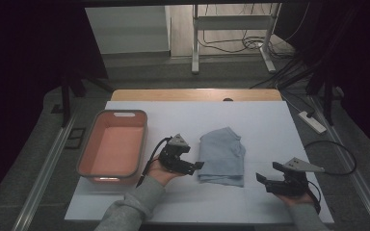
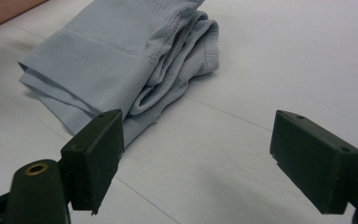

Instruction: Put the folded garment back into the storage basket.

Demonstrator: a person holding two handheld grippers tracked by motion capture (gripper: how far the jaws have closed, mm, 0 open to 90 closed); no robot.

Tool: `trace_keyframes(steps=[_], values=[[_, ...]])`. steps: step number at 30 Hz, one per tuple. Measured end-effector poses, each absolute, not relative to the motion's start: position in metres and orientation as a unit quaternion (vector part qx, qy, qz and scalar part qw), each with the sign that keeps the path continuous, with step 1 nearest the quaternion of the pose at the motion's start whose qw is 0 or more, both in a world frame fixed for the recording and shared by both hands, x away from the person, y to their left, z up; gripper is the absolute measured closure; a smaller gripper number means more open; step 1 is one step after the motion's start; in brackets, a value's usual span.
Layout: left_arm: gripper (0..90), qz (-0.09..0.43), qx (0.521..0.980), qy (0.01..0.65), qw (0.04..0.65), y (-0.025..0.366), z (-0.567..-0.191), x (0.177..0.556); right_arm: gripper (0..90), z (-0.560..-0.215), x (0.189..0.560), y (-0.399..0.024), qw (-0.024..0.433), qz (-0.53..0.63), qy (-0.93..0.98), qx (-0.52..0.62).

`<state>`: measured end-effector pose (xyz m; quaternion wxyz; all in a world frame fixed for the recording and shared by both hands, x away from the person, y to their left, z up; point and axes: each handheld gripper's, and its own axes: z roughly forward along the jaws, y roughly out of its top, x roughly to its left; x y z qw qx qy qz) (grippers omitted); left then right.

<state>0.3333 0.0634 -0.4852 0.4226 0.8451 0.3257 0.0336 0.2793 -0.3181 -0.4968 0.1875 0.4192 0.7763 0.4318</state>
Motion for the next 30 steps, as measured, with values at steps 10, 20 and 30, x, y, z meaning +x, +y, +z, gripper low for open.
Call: trace_keyframes(steps=[10,20,30], values=[[15.9,0.028,0.851,0.335,0.404,0.048,-0.492,0.348,18.2,-0.497,0.278,-0.318,0.186,0.434,0.776,0.418],[16.0,0.020,0.849,0.349,0.395,0.043,-0.494,0.368,18.1,-0.498,0.279,-0.318,0.183,0.431,0.778,0.419],[15.8,0.018,0.847,0.359,0.392,0.038,-0.491,0.384,18.1,-0.498,0.279,-0.318,0.181,0.432,0.777,0.420]])
